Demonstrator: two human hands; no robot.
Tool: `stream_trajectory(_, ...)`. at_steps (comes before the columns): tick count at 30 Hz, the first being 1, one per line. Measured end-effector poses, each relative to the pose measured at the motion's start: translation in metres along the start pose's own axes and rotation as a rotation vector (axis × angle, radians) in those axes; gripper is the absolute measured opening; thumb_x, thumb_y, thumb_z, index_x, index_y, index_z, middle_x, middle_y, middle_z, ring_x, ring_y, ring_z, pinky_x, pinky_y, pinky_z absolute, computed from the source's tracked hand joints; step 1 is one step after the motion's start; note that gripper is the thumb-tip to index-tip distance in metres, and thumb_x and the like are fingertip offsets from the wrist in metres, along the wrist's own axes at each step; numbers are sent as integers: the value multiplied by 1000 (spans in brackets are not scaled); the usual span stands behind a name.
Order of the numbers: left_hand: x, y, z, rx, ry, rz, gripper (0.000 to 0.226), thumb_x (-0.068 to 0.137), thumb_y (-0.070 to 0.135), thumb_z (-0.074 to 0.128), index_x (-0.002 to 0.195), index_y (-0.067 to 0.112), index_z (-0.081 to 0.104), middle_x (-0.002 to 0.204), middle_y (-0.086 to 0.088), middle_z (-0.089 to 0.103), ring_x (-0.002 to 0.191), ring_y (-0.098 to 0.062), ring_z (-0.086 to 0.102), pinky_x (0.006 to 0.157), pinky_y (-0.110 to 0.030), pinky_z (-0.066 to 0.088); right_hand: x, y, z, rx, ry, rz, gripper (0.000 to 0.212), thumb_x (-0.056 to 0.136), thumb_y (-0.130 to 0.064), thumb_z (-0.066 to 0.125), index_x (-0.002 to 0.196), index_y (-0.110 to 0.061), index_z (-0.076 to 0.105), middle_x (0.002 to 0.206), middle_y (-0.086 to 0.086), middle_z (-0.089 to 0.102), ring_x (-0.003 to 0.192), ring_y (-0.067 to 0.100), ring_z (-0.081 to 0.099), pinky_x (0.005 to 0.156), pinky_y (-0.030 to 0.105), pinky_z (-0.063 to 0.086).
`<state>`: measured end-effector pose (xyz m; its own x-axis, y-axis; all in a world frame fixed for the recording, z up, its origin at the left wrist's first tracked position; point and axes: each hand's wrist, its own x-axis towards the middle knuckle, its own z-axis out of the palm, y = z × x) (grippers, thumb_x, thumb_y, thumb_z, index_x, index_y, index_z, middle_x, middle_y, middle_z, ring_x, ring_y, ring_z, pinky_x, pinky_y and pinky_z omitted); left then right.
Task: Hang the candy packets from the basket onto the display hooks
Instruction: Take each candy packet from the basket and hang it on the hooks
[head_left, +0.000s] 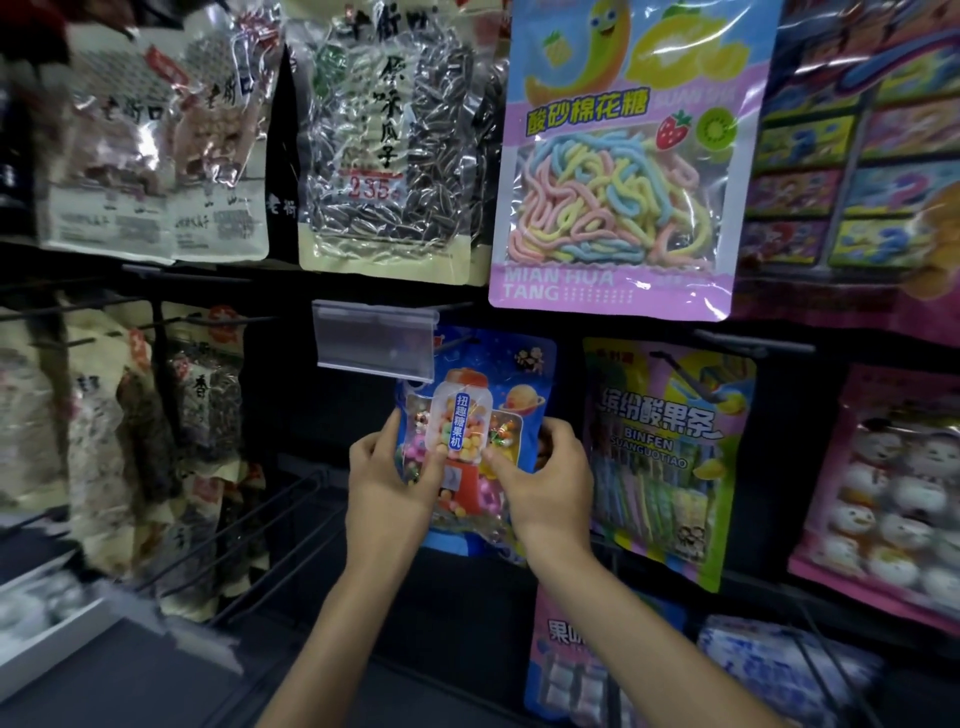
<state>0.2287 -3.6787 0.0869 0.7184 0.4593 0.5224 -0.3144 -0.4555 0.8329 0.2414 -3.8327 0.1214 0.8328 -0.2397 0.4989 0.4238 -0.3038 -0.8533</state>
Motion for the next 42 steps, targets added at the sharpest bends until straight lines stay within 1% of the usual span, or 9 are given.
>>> stream_trajectory(5, -14, 12, -9, 154, -29, 7, 83, 87, 52, 73, 158, 36, 33, 142, 7, 36, 122, -17, 57, 91, -48, 59, -9, -9, -13, -33, -41, 37, 49, 80, -30, 89, 119, -27, 59, 112, -3, 63, 92, 8, 63, 68, 19, 49)
stream_trajectory(10, -40, 29, -26, 322, -64, 62, 78, 88, 53, 72, 151, 39, 30, 140, 3, 39, 122, -22, 57, 94, -52, 57, -30, -17, -36, -84, -101, 55, 49, 85, -32, 86, 116, -37, 49, 111, -4, 58, 86, 1, 57, 63, 13, 40)
stream_trajectory(14, -65, 47, -39, 412, -92, 108, 79, 88, 51, 72, 154, 34, 34, 138, 4, 41, 122, -23, 57, 93, -51, 56, -49, -31, -62, -191, -182, 60, 71, 87, -37, 84, 145, -27, 46, 129, -4, 53, 93, 2, 51, 65, 8, 35)
stream_trajectory(18, -102, 84, -42, 459, -161, 169, 82, 88, 49, 74, 158, 31, 34, 149, 3, 40, 129, -23, 52, 100, -48, 52, -67, -55, -105, -218, -267, 33, 77, 88, -35, 82, 152, -27, 40, 140, -6, 50, 108, 3, 48, 73, 7, 37)
stream_trajectory(21, -140, 114, -43, 509, -260, 284, 80, 90, 51, 71, 159, 32, 34, 152, 3, 38, 135, -21, 47, 105, -42, 47, -85, -70, -150, -272, -302, -42, 72, 91, -37, 80, 152, -29, 44, 147, -9, 48, 130, 9, 50, 96, 18, 39)
stream_trajectory(26, -208, 145, -41, 559, -416, 449, 77, 90, 61, 53, 159, 32, 35, 153, 0, 42, 138, -22, 46, 106, -45, 48, -119, -79, -239, -440, -397, -174, 75, 91, -40, 79, 156, -33, 41, 155, -14, 39, 135, 3, 43, 105, 10, 34)
stream_trajectory(30, -255, 162, -32, 598, -528, 586, 75, 92, 58, 54, 158, 29, 33, 153, -8, 43, 138, -27, 45, 105, -47, 49, -158, -78, -312, -549, -526, -194, 88, 92, -50, 74, 162, -40, 23, 164, -18, 23, 149, 8, 33, 120, 34, 38)
stream_trajectory(35, -306, 159, -25, 607, -701, 687, 76, 93, 61, 50, 158, 24, 39, 155, -10, 43, 138, -30, 48, 105, -47, 49, -216, -55, -382, -733, -650, -109, 94, 88, -70, 63, 162, -48, 8, 168, -21, 7, 155, 9, 21, 124, 38, 33)
stream_trajectory(42, -376, 88, -21, 715, -994, 671, 77, 83, 61, 56, 151, 25, 48, 145, -9, 53, 123, -34, 60, 92, -47, 55, -297, 20, -422, -830, -883, 106, 89, 93, -69, 57, 163, -45, 7, 172, -13, -1, 157, 17, 17, 126, 35, 24)
